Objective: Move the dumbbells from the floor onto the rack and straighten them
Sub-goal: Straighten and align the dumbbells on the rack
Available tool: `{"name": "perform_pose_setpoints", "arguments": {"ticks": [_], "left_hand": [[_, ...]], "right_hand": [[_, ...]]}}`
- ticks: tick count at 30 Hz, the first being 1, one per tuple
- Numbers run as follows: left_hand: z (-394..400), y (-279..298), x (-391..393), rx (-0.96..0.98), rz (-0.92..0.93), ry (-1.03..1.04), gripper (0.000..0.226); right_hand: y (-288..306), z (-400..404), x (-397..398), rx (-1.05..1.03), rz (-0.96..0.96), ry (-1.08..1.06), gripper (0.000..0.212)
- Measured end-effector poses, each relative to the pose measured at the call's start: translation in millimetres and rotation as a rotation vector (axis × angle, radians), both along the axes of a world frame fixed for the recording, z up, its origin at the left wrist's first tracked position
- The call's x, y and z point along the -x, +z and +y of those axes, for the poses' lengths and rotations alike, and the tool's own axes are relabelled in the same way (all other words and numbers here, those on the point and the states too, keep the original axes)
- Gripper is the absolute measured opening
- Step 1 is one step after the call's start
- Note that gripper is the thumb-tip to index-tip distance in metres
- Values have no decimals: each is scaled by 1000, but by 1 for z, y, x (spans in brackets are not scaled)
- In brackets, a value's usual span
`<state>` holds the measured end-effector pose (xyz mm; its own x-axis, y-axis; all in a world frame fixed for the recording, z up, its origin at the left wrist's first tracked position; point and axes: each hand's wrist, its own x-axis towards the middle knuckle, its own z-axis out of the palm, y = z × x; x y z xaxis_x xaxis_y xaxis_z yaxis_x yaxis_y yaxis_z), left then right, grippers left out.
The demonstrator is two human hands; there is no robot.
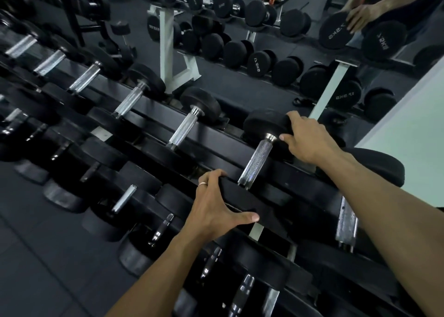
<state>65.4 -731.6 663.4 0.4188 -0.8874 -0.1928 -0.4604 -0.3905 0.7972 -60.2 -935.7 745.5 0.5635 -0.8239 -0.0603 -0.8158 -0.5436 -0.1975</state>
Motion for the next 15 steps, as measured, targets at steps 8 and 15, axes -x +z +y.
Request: {"name": "perform_pose_setpoints", "arguments": {"ticks": [8,15], "left_hand": [[4,10,8,-51,-80,14,122],[29,25,41,27,-299,48,105]], "right_hand": [[0,4,6,-57,-21,-32,62],[9,24,40,34,16,-6,67]]}}
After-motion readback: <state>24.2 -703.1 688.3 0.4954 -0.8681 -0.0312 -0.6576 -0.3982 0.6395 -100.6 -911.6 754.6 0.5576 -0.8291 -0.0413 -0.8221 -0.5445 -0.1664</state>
